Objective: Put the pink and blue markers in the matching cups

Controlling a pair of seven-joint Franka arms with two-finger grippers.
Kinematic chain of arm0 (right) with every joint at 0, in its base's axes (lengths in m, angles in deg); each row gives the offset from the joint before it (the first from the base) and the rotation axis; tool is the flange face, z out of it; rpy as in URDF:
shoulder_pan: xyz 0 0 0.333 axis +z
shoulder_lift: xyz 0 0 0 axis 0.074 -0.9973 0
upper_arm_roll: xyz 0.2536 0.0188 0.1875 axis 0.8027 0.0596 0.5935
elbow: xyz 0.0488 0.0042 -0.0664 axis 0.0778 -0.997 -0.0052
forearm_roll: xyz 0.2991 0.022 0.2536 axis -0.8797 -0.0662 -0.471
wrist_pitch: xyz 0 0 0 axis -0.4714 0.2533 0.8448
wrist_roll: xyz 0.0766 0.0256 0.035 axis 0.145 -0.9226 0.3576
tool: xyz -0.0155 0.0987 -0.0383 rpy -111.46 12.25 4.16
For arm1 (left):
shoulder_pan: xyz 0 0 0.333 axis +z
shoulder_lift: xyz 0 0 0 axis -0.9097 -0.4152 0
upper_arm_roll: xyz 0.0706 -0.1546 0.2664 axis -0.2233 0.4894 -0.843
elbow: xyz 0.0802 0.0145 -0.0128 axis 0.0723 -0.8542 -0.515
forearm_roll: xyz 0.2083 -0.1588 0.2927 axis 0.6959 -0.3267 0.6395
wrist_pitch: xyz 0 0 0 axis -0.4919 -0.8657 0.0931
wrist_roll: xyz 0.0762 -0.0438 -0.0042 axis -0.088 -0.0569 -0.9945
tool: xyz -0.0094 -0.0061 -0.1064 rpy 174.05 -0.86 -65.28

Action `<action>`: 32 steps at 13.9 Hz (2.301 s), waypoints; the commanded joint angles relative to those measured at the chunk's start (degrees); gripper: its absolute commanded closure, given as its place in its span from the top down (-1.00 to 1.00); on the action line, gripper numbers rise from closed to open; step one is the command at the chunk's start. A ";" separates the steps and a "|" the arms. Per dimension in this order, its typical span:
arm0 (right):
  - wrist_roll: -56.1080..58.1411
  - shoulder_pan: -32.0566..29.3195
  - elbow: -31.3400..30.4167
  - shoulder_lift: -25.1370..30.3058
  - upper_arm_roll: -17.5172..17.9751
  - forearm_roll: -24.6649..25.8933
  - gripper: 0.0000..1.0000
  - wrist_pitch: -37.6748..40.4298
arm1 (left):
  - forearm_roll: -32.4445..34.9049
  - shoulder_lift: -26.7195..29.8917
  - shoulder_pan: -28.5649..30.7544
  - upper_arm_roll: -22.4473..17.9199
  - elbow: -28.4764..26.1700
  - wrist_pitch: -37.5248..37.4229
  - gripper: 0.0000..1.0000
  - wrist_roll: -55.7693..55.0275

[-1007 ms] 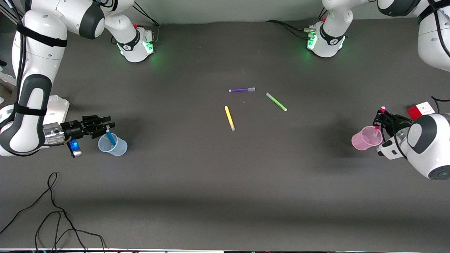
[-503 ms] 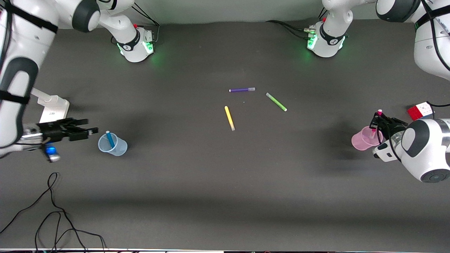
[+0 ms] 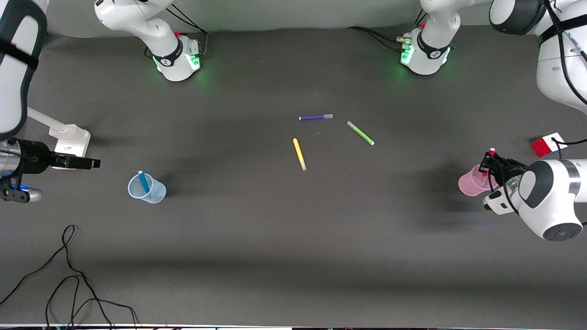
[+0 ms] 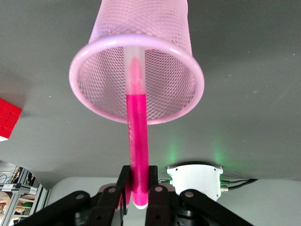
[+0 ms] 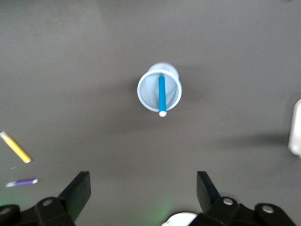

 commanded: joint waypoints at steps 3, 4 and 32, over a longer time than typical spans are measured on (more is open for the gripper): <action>0.34 4.53 -6.64 11.53 0.08 10.69 0.99 -7.68 | 1.10 -0.82 -0.65 -0.21 1.70 0.54 1.00 0.82; 0.25 3.57 -7.52 13.56 0.78 11.41 0.99 -7.87 | 1.19 -0.47 -0.65 -0.12 1.88 0.28 1.00 0.82; -6.52 -31.50 -10.34 23.86 47.80 14.23 0.99 -8.92 | -13.49 42.25 -12.69 -8.12 -15.70 19.61 1.00 -3.49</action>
